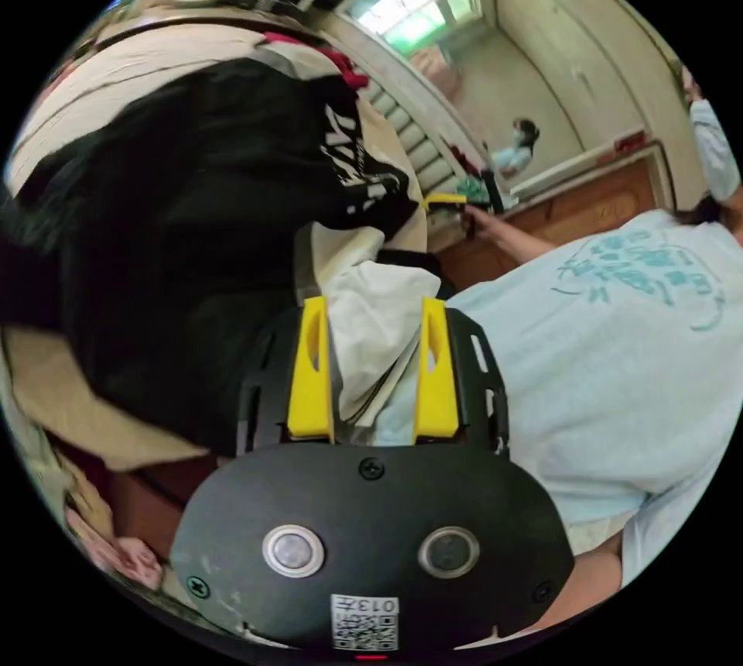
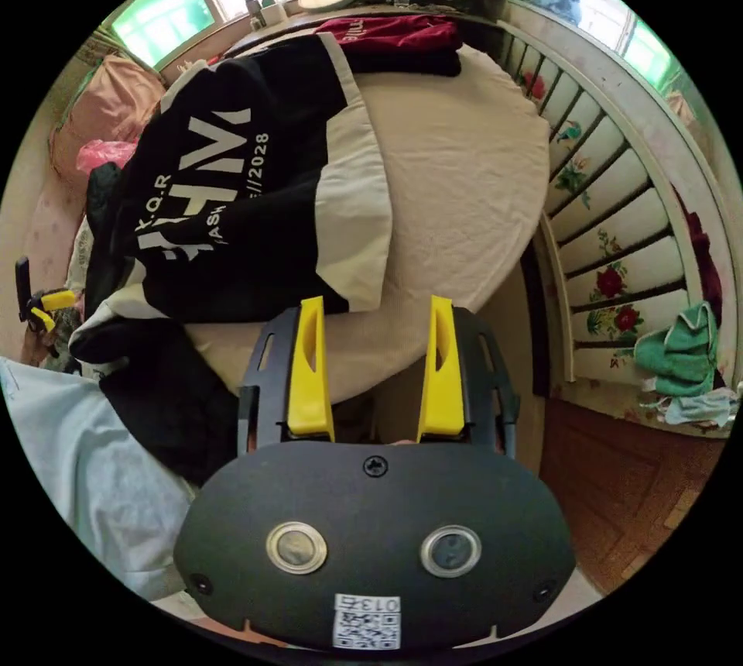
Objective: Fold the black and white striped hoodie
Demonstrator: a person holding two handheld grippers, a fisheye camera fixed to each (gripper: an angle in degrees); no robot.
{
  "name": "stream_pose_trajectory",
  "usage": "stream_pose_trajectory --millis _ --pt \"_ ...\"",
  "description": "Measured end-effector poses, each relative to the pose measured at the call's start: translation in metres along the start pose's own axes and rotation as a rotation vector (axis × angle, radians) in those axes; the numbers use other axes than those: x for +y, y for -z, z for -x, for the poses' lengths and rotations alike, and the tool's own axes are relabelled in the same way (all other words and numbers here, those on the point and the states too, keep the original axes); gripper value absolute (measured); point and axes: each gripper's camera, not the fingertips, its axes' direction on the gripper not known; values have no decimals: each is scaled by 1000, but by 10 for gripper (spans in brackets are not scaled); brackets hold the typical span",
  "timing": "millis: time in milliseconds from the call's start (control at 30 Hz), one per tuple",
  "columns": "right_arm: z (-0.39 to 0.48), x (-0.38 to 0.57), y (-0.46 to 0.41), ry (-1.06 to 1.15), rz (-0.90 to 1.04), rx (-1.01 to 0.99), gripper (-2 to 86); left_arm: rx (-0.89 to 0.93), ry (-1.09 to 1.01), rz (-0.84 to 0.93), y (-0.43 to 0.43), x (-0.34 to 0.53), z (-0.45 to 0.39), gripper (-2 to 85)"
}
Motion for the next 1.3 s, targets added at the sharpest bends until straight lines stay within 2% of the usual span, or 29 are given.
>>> stream_pose_trajectory --millis 67,133,167,200,233,367,500,600,667,733,833,900,967,1067,1100,1133,1200,1300 --pt "6 -10 -6 47 12 -80 145 -8 -73 119 -34 -28 -14 215" --pt "18 -23 -7 97 37 -67 59 -58 -114 217 -63 -45 -23 199" --pt "21 -27 -6 103 44 -58 30 -133 -128 286 -78 -52 -25 170" --pt "25 -36 1 109 60 -45 22 -248 -129 333 -85 -55 -26 94" --pt "29 -46 13 124 57 -54 15 -291 -139 342 -86 -56 -27 56" --pt "42 -72 85 181 -39 -70 6 -204 -187 322 -47 -62 -38 26" --pt "41 -73 182 191 -145 -167 3 -24 -252 130 39 -49 -56 15" --pt "28 -56 183 194 -34 -212 2 70 -206 133 40 -35 -45 12" --pt "16 -47 147 138 95 -260 3 97 -162 195 6 -29 -34 13" --pt "14 -32 76 81 335 -212 5 108 -120 256 -32 -23 -26 15" --pt "18 -10 1 43 532 -159 10 183 -45 295 -75 -11 -18 23" --pt "24 0 -20 58 571 -170 19 240 -7 259 -68 -1 -15 40" --pt "35 -2 -9 121 539 -132 45 244 11 198 -39 9 -16 56" --pt "27 -26 45 110 397 -122 124 195 59 -48 48 25 -8 79" --pt "22 -43 72 109 287 -103 127 73 84 -139 82 28 -4 82" --pt "21 -63 96 108 173 -47 126 -7 96 -164 96 28 -3 83" --pt "31 -100 124 136 6 -4 122 -301 166 -186 125 8 5 88" --pt "66 -174 137 198 -231 -80 122 -475 170 -162 108 -46 16 92"
